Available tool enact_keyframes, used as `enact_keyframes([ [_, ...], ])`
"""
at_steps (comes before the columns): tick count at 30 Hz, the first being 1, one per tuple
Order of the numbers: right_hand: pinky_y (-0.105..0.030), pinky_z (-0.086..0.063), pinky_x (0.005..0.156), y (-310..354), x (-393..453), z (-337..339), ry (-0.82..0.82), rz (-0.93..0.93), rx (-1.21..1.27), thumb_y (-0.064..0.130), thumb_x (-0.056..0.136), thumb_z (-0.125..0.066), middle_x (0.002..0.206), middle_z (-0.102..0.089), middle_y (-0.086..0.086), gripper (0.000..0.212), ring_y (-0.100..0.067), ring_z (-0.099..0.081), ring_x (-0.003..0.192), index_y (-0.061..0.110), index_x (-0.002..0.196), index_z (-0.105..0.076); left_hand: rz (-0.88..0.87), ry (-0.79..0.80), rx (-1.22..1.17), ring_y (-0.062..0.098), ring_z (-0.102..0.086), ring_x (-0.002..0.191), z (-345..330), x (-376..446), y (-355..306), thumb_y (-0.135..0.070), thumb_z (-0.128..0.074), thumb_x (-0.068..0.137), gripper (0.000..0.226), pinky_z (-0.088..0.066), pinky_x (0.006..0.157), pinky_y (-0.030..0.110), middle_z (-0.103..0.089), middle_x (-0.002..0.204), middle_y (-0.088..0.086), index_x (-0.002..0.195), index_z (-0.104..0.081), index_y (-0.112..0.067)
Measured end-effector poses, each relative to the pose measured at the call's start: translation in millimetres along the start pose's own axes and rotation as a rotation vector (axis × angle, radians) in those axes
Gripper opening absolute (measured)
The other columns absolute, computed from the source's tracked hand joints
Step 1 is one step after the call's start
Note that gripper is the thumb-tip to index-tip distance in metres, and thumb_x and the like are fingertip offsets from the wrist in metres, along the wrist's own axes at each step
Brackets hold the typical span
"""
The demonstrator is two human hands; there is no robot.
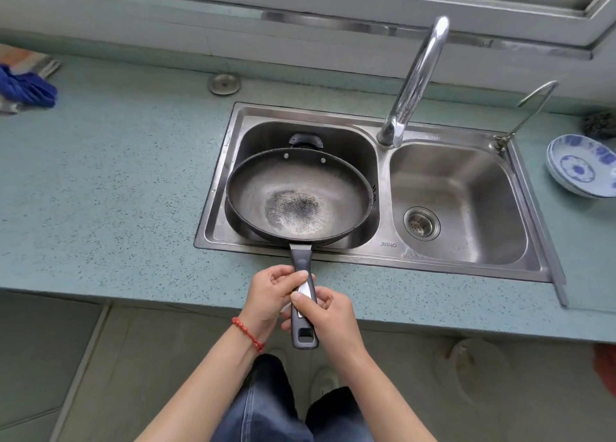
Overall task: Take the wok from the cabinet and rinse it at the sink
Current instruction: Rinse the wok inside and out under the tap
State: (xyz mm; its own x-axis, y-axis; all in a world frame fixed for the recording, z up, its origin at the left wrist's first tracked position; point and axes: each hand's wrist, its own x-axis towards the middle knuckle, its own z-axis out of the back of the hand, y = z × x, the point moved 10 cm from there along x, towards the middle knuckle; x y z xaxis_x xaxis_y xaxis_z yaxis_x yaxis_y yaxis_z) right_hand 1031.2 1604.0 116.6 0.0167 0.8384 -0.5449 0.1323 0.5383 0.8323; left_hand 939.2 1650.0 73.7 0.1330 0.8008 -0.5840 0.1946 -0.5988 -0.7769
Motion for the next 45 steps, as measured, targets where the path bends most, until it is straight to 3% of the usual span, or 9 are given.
enact_keyframes([
  [4, -0.032, -0.047, 0.059, 4.6, 10.2, -0.1, -0.042, 0.002, 0.001, 0.032, 0.071, -0.068, 0.077, -0.061, -0.039, 0.054, -0.026, -0.06, 0.06, -0.018, 0.084, -0.053, -0.002, -0.011, 0.001, 0.032, -0.056, 0.069, 1.4, 6.8, -5.9, -0.012, -0.07, 0.072, 0.023, -0.042, 0.061, 0.031, -0.069, 0.068, 0.016, 0.08, -0.065, 0.008],
  [10, -0.045, -0.044, 0.067, 5.7, 27.7, -1.8, -0.048, -0.017, -0.023, 0.044, 0.058, -0.068, 0.07, -0.056, -0.021, 0.065, -0.03, -0.054, 0.067, -0.016, 0.078, -0.053, 0.014, -0.002, 0.006, 0.031, -0.053, 0.067, 0.8, 16.3, -14.8, -0.017, -0.07, 0.069, 0.026, -0.036, 0.062, 0.026, -0.063, 0.076, 0.026, 0.075, -0.065, 0.008],
  [13, -0.044, -0.042, 0.066, 4.7, 36.4, -1.0, -0.039, -0.034, -0.03, 0.043, 0.058, -0.068, 0.07, -0.054, -0.022, 0.05, -0.029, -0.052, 0.067, -0.002, 0.076, -0.059, 0.032, 0.034, 0.008, 0.03, -0.057, 0.064, -1.7, 22.5, -15.5, -0.014, -0.069, 0.072, 0.024, -0.04, 0.061, 0.028, -0.065, 0.072, 0.023, 0.076, -0.064, 0.009],
  [17, -0.042, -0.038, 0.065, 4.1, 50.1, 4.8, -0.057, -0.051, -0.072, 0.044, 0.058, -0.067, 0.067, -0.046, -0.034, 0.047, -0.029, -0.047, 0.066, 0.001, 0.072, -0.056, 0.046, 0.08, 0.033, 0.037, -0.047, 0.075, -7.4, 27.6, -19.4, -0.031, -0.073, 0.054, 0.06, -0.04, 0.058, 0.029, -0.052, 0.085, 0.026, 0.088, -0.058, 0.016],
  [22, -0.04, -0.039, 0.064, 2.2, 52.2, 6.0, -0.034, -0.051, -0.103, 0.044, 0.063, -0.068, 0.071, -0.049, -0.014, 0.048, -0.026, -0.049, 0.066, 0.0, 0.066, -0.048, 0.02, 0.112, 0.073, 0.032, -0.053, 0.081, -7.1, 30.8, -22.3, -0.032, -0.073, 0.053, 0.054, -0.047, 0.07, 0.035, -0.053, 0.089, 0.022, 0.087, -0.058, 0.007],
  [26, -0.017, -0.043, 0.051, 14.9, 52.0, 12.4, 0.01, 0.036, -0.214, 0.03, 0.085, -0.061, 0.055, -0.055, 0.006, 0.027, -0.005, -0.052, 0.051, 0.009, 0.068, -0.061, 0.016, 0.16, 0.135, 0.024, -0.058, 0.074, -7.8, 27.0, -20.5, -0.026, -0.068, 0.062, 0.044, -0.05, 0.063, 0.023, -0.058, 0.076, 0.016, 0.084, -0.059, 0.011],
  [28, -0.021, -0.046, 0.053, 21.6, 55.0, 25.7, -0.015, 0.076, -0.253, 0.028, 0.087, -0.06, 0.056, -0.062, 0.004, 0.018, -0.009, -0.057, 0.051, 0.015, 0.075, -0.065, 0.022, 0.191, 0.16, 0.016, -0.063, 0.073, -11.0, 19.8, -22.0, -0.023, -0.064, 0.065, 0.029, -0.051, 0.065, 0.021, -0.067, 0.073, 0.004, 0.084, -0.064, -0.001],
  [32, -0.021, -0.049, 0.058, 35.7, 76.9, 69.0, -0.118, 0.135, -0.263, 0.021, 0.087, -0.059, 0.068, -0.066, -0.003, 0.007, -0.013, -0.063, 0.056, 0.026, 0.085, -0.063, 0.056, 0.16, 0.156, 0.02, -0.068, 0.088, -7.4, 10.8, -20.0, -0.029, -0.069, 0.057, 0.044, -0.053, 0.08, 0.031, -0.073, 0.09, 0.005, 0.097, -0.065, -0.01],
  [45, -0.017, -0.047, 0.05, 112.2, 208.7, 213.1, -0.375, 0.133, -0.106, 0.017, 0.091, -0.048, 0.078, -0.063, -0.012, 0.022, -0.006, -0.062, 0.047, 0.001, 0.102, -0.058, 0.054, -0.119, 0.131, 0.01, -0.065, 0.06, 0.5, -6.7, -27.9, -0.027, -0.073, 0.049, 0.05, -0.047, 0.051, 0.016, -0.071, 0.069, 0.004, 0.09, -0.066, 0.0],
])
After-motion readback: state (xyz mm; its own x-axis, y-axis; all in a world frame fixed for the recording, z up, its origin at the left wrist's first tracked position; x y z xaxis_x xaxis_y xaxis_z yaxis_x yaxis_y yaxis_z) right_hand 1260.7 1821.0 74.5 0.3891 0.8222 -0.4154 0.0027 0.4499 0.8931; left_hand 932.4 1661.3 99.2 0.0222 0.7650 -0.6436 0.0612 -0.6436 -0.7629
